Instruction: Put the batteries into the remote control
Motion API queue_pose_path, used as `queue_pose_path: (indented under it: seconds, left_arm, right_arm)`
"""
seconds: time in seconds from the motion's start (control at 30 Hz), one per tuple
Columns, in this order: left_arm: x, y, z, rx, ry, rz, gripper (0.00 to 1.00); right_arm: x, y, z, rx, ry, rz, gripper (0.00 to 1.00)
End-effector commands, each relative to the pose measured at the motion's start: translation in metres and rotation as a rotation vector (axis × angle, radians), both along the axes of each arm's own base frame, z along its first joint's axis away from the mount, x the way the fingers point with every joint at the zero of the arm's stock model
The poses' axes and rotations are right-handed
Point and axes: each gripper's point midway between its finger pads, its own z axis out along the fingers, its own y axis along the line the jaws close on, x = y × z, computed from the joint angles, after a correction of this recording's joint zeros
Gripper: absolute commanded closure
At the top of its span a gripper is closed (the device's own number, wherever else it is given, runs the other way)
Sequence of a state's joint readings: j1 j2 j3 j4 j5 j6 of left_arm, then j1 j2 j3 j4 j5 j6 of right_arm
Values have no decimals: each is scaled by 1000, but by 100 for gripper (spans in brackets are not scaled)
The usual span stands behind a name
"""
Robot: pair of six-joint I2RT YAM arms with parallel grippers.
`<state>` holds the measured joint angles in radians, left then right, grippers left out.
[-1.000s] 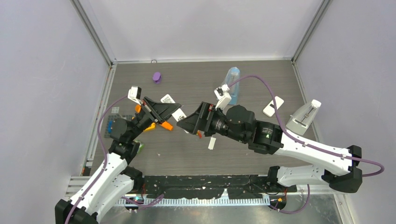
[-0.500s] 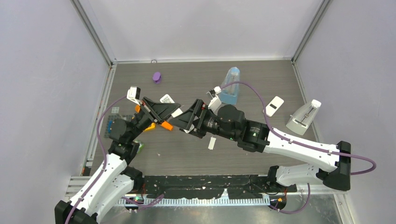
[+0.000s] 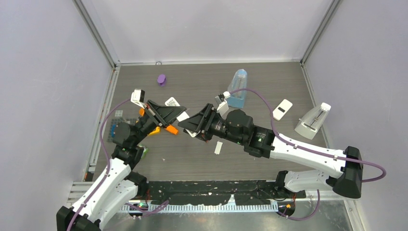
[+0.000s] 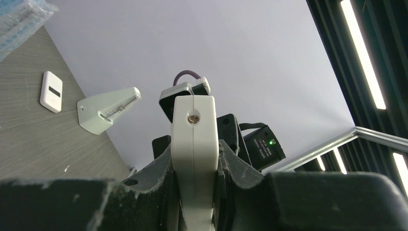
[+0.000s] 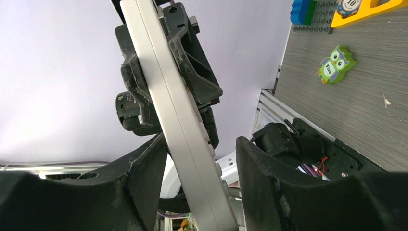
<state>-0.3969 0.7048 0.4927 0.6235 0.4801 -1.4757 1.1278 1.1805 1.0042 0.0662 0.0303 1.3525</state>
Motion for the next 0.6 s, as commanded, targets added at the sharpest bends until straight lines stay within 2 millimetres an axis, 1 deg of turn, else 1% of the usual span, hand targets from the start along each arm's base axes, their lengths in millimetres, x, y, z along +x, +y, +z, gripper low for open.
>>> queue_pose_path:
  seconds: [0.0, 0.2, 0.27, 0.33, 0.4, 0.47, 0.57]
  left_arm:
    - [-8, 3, 16, -27, -83, 0, 100]
    - [-8, 3, 12, -27, -76, 2, 100]
    - [-8, 3, 12, -27, -78, 1, 100]
    - [-8, 3, 13, -28, -79, 0, 100]
    - [-9, 3, 13, -28, -80, 0, 100]
    - [-8, 3, 13, -28, -80, 0, 100]
    - [-8, 3, 12, -27, -79, -1, 100]
  right_arm:
    - [-2, -8, 34, 128, -23, 2, 41]
    - [2, -10, 34, 142, -27, -8, 31]
    - [3, -10, 34, 142, -27, -12, 30]
    - [-1, -9, 32, 140, -20, 17, 30]
    - [-2, -9, 31, 141, -16, 23, 31]
    - [-2, -9, 30, 141, -9, 24, 33]
    - [0, -9, 28, 135, 1, 27, 41]
